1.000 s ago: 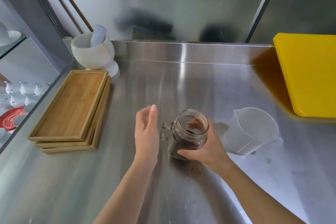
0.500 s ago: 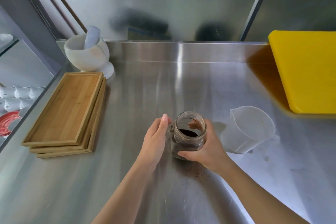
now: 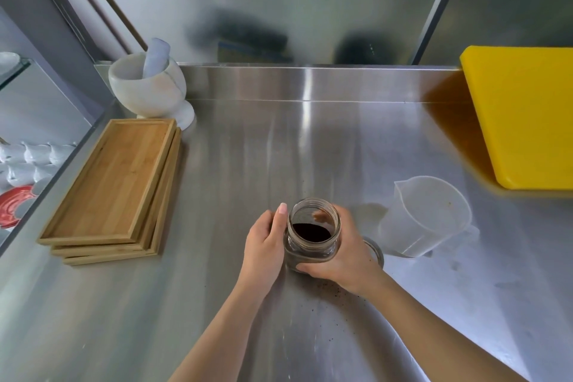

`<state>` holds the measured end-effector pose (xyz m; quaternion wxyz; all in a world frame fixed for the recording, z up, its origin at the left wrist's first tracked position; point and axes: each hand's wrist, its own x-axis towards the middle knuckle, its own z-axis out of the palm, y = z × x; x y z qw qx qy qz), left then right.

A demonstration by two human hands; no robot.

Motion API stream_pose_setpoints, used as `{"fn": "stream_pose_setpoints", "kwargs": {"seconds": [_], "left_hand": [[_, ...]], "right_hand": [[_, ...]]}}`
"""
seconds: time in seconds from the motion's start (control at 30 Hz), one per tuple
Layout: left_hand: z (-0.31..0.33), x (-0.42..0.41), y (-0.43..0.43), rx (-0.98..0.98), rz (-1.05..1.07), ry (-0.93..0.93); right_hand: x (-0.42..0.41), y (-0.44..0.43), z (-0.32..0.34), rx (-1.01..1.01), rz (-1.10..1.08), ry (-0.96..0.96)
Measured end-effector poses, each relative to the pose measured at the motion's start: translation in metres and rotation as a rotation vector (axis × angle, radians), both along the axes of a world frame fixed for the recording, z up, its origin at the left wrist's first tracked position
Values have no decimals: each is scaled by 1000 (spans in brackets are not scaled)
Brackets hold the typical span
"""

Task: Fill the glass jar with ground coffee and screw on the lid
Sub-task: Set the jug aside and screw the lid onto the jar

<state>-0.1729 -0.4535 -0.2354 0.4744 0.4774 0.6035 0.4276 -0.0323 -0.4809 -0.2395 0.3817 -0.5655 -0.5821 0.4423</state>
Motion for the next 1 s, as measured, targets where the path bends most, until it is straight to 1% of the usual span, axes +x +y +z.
{"fn": "stream_pose_setpoints", "kwargs": {"seconds": [0.17, 0.3, 0.33, 0.47, 0.6, 0.67, 0.83, 0.93, 1.0], "left_hand": [[-5, -2, 2, 21, -15, 48], [-7, -4, 4, 41, -20, 76], [-7, -4, 4, 45, -22, 81], [-8, -5, 5, 52, -23, 99], [-9, -6, 7, 54, -27, 91], [-8, -6, 7, 58, -31, 86], [-6, -5, 6, 57, -34, 97], [-5, -6, 5, 56, -42, 97], [-4, -6, 5, 56, -48, 105]], "right_hand": [[4, 3, -2, -41, 32, -9], [15, 7, -3, -117, 139, -72], [20, 8, -2, -130, 161, -121], [43, 1, -6, -102, 198, -444], [52, -10, -11, -81, 160, -721], [53, -14, -14, -89, 129, -821], [52, -15, -13, -133, 112, -859], [51, -13, -8, -128, 114, -851], [52, -11, -3, -111, 91, -808]]}}
